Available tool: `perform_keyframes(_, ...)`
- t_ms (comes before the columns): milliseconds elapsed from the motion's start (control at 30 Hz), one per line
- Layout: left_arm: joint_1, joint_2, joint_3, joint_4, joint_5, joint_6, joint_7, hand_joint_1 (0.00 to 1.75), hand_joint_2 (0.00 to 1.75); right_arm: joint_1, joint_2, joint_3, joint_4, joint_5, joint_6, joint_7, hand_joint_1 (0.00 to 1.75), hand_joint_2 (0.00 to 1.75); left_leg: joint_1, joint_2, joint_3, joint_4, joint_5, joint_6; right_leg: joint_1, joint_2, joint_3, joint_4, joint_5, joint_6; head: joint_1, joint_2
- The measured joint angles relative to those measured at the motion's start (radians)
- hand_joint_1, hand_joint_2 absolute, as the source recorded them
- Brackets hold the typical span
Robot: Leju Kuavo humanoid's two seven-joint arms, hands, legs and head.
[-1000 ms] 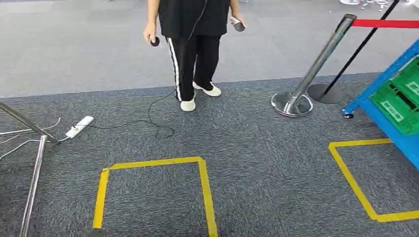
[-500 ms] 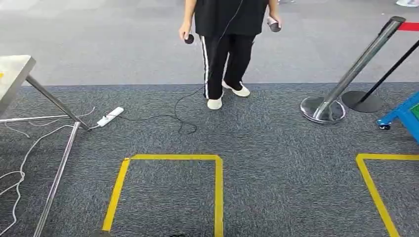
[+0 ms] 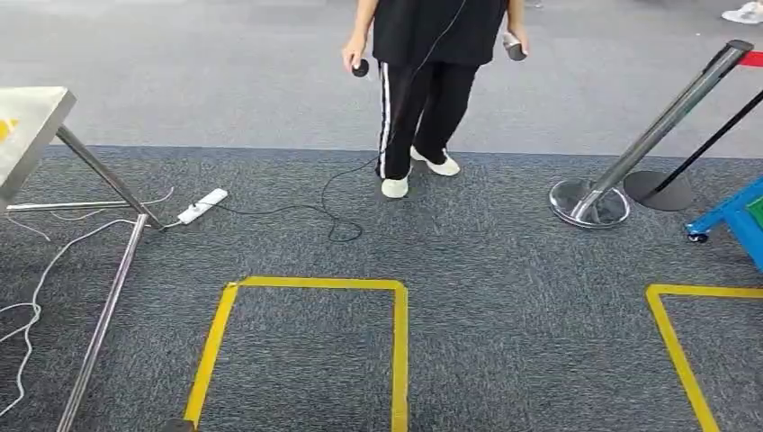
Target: Take the parts from the cabinet and place them on the table.
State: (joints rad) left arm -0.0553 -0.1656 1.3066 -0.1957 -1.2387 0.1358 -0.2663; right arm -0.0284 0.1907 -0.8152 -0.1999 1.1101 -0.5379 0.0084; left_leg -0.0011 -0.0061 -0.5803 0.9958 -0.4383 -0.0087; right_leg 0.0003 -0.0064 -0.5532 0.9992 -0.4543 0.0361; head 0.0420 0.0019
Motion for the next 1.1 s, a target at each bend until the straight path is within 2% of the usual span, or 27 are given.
perform_keyframes(133, 0.0, 0.002, 0.0, 0.0, -0.003, 0.011, 0.004, 0.0, 0.0, -0.001, 0.004, -0.002, 0.0, 0.002, -0.002, 0.0, 0.0, 0.0, -0.008, 0.0, 0.0, 0.0, -0.001, 0.014, -0.007, 0.0, 0.0, -0.002, 0.002, 0.012, 0.0, 0.0)
perform_keyframes(200, 0.0, 0.003, 0.0, 0.0, -0.006, 0.018, 0.006, 0.0, 0.0, -0.001, 0.006, -0.002, 0.0, 0.003, -0.003, 0.001, 0.0, 0.0, -0.008, 0.0, -0.001, -0.009, 0.002, 0.024, -0.008, -0.001, 0.003, 0.009, 0.017, 0.027, 0.0, 0.0)
perform_keyframes(233, -0.001, 0.003, 0.0, 0.0, -0.006, 0.019, 0.006, 0.0, 0.0, -0.001, 0.006, -0.002, 0.0, 0.003, -0.005, 0.001, 0.0, 0.0, -0.003, -0.001, 0.01, -0.018, 0.0, 0.032, -0.008, -0.001, 0.002, 0.011, 0.011, 0.03, 0.0, 0.0)
perform_keyframes(267, -0.001, 0.003, 0.0, 0.0, -0.006, 0.021, 0.008, 0.0, 0.0, -0.003, 0.006, -0.002, 0.0, 0.004, -0.005, 0.001, 0.0, 0.0, 0.001, -0.004, 0.016, -0.022, -0.01, 0.04, -0.008, 0.003, -0.018, 0.034, -0.006, 0.027, 0.003, 0.0)
perform_keyframes(300, -0.001, 0.004, 0.0, 0.0, -0.007, 0.024, 0.009, 0.0, 0.0, -0.005, 0.006, -0.002, 0.0, 0.005, -0.007, 0.001, 0.0, 0.0, 0.002, -0.006, 0.019, -0.022, -0.012, 0.044, -0.008, 0.004, -0.042, 0.085, -0.031, 0.024, 0.008, 0.0)
perform_keyframes(367, -0.001, 0.003, 0.0, 0.0, -0.007, 0.028, 0.009, 0.0, 0.0, -0.003, 0.006, -0.003, 0.0, 0.005, -0.007, 0.001, 0.0, 0.0, 0.002, -0.005, 0.028, -0.022, -0.02, 0.043, -0.012, 0.005, -0.131, 0.251, -0.094, 0.028, 0.008, 0.0)
perform_keyframes(400, -0.001, 0.003, 0.0, 0.0, -0.007, 0.029, 0.009, 0.0, 0.0, 0.0, 0.006, -0.003, 0.0, 0.004, -0.008, 0.001, 0.0, 0.0, 0.003, -0.005, 0.034, -0.022, -0.025, 0.041, -0.012, 0.005, -0.169, 0.315, -0.115, 0.03, 0.01, 0.0)
perform_keyframes(433, 0.0, 0.003, 0.0, 0.0, -0.007, 0.029, 0.01, 0.0, 0.0, 0.002, 0.006, -0.004, 0.0, 0.005, -0.008, 0.003, 0.0, 0.0, 0.004, -0.006, 0.044, -0.022, -0.031, 0.038, -0.015, 0.004, -0.186, 0.332, -0.109, 0.037, 0.01, 0.0)
perform_keyframes(467, 0.002, 0.003, 0.0, 0.0, -0.007, 0.03, 0.011, 0.0, 0.0, 0.003, 0.006, -0.004, 0.0, 0.005, -0.008, 0.003, 0.0, 0.0, 0.006, -0.006, 0.055, -0.022, -0.038, 0.034, -0.017, 0.004, -0.178, 0.306, -0.082, 0.038, 0.009, 0.0)
perform_keyframes(500, 0.003, 0.003, 0.0, 0.0, -0.007, 0.031, 0.013, 0.0, 0.0, 0.003, 0.006, -0.005, 0.0, 0.005, -0.008, 0.003, 0.0, 0.0, 0.01, -0.008, 0.07, -0.021, -0.046, 0.027, -0.021, 0.004, -0.149, 0.237, -0.034, 0.041, 0.01, 0.0)
perform_keyframes(533, 0.004, 0.002, 0.001, 0.0, -0.008, 0.031, 0.014, 0.0, 0.0, 0.003, 0.006, -0.005, 0.0, 0.005, -0.008, 0.003, 0.0, 0.0, 0.016, -0.009, 0.089, -0.021, -0.056, 0.015, -0.026, 0.005, -0.102, 0.137, 0.021, 0.044, 0.01, 0.0)
perform_keyframes(567, 0.004, 0.003, 0.001, 0.0, -0.008, 0.032, 0.015, 0.0, 0.0, 0.004, 0.006, -0.005, 0.0, 0.006, -0.008, 0.004, 0.0, 0.0, 0.019, -0.01, 0.101, -0.021, -0.068, 0.005, -0.033, 0.005, -0.067, 0.057, 0.061, 0.053, 0.011, 0.0)
perform_keyframes(600, 0.002, 0.007, 0.001, -0.002, -0.007, 0.034, 0.015, 0.0, 0.0, 0.004, 0.011, -0.006, 0.002, 0.005, -0.008, 0.004, 0.0, 0.0, 0.019, -0.011, 0.108, -0.018, -0.077, -0.005, -0.025, 0.012, -0.058, 0.04, 0.022, 0.056, 0.016, 0.0)
perform_keyframes(633, -0.001, 0.005, 0.001, -0.002, -0.008, 0.035, 0.015, 0.0, 0.0, -0.001, 0.011, -0.007, 0.002, 0.005, -0.008, 0.004, 0.0, 0.0, 0.015, -0.011, 0.105, -0.019, -0.081, -0.013, -0.022, 0.009, -0.058, 0.037, -0.005, 0.023, 0.018, 0.0)
perform_keyframes(667, -0.001, 0.005, 0.001, -0.002, -0.008, 0.036, 0.015, 0.0, 0.0, -0.001, 0.011, -0.009, 0.002, 0.006, -0.008, 0.004, 0.0, 0.0, 0.017, -0.01, 0.103, -0.025, -0.085, -0.017, -0.021, 0.013, -0.049, 0.036, 0.008, 0.016, 0.016, 0.0)
perform_keyframes(700, 0.0, 0.005, 0.001, -0.002, -0.008, 0.037, 0.015, 0.0, 0.0, 0.0, 0.011, -0.011, 0.002, 0.005, -0.009, 0.006, 0.0, 0.0, 0.018, -0.011, 0.113, -0.024, -0.08, -0.025, -0.02, 0.012, -0.051, 0.037, 0.003, 0.004, 0.009, 0.0)
perform_keyframes(733, 0.0, 0.005, 0.001, -0.002, -0.008, 0.037, 0.016, 0.0, 0.0, 0.005, 0.011, -0.012, 0.002, 0.005, -0.009, 0.007, 0.0, 0.0, 0.019, -0.011, 0.113, -0.021, -0.08, -0.027, -0.019, 0.014, -0.043, 0.036, -0.001, -0.004, 0.012, 0.0)
perform_keyframes(767, -0.001, 0.005, 0.001, -0.002, -0.008, 0.037, 0.016, 0.0, 0.0, 0.007, 0.011, -0.013, -0.001, 0.006, -0.01, 0.007, 0.0, 0.0, 0.021, -0.006, 0.091, 0.017, -0.062, -0.031, -0.019, 0.015, -0.028, 0.031, -0.007, -0.013, 0.005, 0.001)
perform_keyframes(800, -0.003, 0.002, 0.001, -0.002, -0.009, 0.037, 0.016, 0.0, 0.0, 0.012, 0.011, -0.013, -0.001, 0.006, -0.01, 0.006, 0.0, 0.0, 0.02, -0.003, 0.048, 0.091, -0.041, -0.032, -0.017, 0.013, -0.012, 0.026, -0.015, -0.02, 0.002, 0.0)
perform_keyframes(833, -0.002, 0.0, 0.001, -0.002, -0.009, 0.038, 0.016, 0.0, 0.0, 0.011, 0.011, -0.014, -0.001, 0.006, -0.01, 0.006, 0.0, 0.0, 0.018, -0.003, -0.012, 0.175, -0.04, -0.033, -0.014, 0.011, 0.004, 0.02, -0.026, -0.027, 0.001, 0.0)
perform_keyframes(867, 0.0, 0.0, 0.001, -0.002, -0.009, 0.038, 0.016, 0.0, 0.0, 0.011, 0.011, -0.014, -0.001, 0.006, -0.01, 0.006, 0.0, 0.0, 0.017, -0.003, -0.071, 0.246, -0.069, -0.032, -0.011, 0.012, 0.022, 0.013, -0.038, -0.031, -0.003, 0.0)
perform_keyframes(900, 0.004, 0.0, 0.001, -0.002, -0.009, 0.039, 0.016, 0.0, 0.0, 0.011, 0.011, -0.014, -0.001, 0.006, -0.01, 0.006, 0.0, 0.0, 0.015, -0.003, -0.122, 0.292, -0.113, -0.03, -0.007, 0.014, 0.046, 0.006, -0.052, -0.034, -0.001, 0.0)
perform_keyframes(967, 0.007, 0.0, 0.001, -0.002, -0.009, 0.039, 0.016, 0.0, 0.0, 0.014, 0.011, -0.016, -0.001, 0.006, -0.01, 0.006, 0.0, 0.0, 0.01, -0.003, -0.178, 0.292, -0.19, -0.021, -0.001, 0.019, 0.102, -0.009, -0.083, -0.037, -0.005, 0.0)
perform_keyframes(1000, 0.008, -0.001, 0.001, -0.002, -0.009, 0.04, 0.016, 0.0, 0.0, 0.014, 0.011, -0.017, -0.001, 0.006, -0.01, 0.006, 0.0, 0.0, 0.007, -0.003, -0.187, 0.263, -0.2, -0.014, 0.001, 0.021, 0.132, -0.015, -0.1, -0.035, -0.007, 0.0)
perform_keyframes(1033, 0.008, -0.001, 0.001, -0.002, -0.009, 0.04, 0.016, 0.0, 0.0, 0.013, 0.011, -0.017, -0.001, 0.007, -0.01, 0.006, 0.0, 0.0, 0.003, -0.003, -0.188, 0.215, -0.173, -0.006, 0.003, 0.022, 0.167, -0.022, -0.119, -0.035, -0.007, 0.0)
perform_keyframes(1067, 0.01, -0.002, 0.001, -0.002, -0.009, 0.041, 0.016, 0.0, 0.0, 0.013, 0.011, -0.017, -0.001, 0.007, -0.01, 0.006, 0.0, 0.0, -0.003, -0.003, -0.185, 0.143, -0.07, 0.005, 0.004, 0.02, 0.195, -0.033, -0.143, -0.036, -0.008, 0.0)
perform_keyframes(1100, 0.015, -0.002, 0.001, -0.002, -0.009, 0.042, 0.016, 0.0, 0.0, 0.013, 0.011, -0.018, 0.001, 0.007, -0.01, 0.006, 0.0, 0.0, -0.01, -0.001, -0.192, 0.07, 0.088, 0.013, 0.003, 0.019, 0.217, -0.038, -0.162, -0.035, -0.008, 0.0)
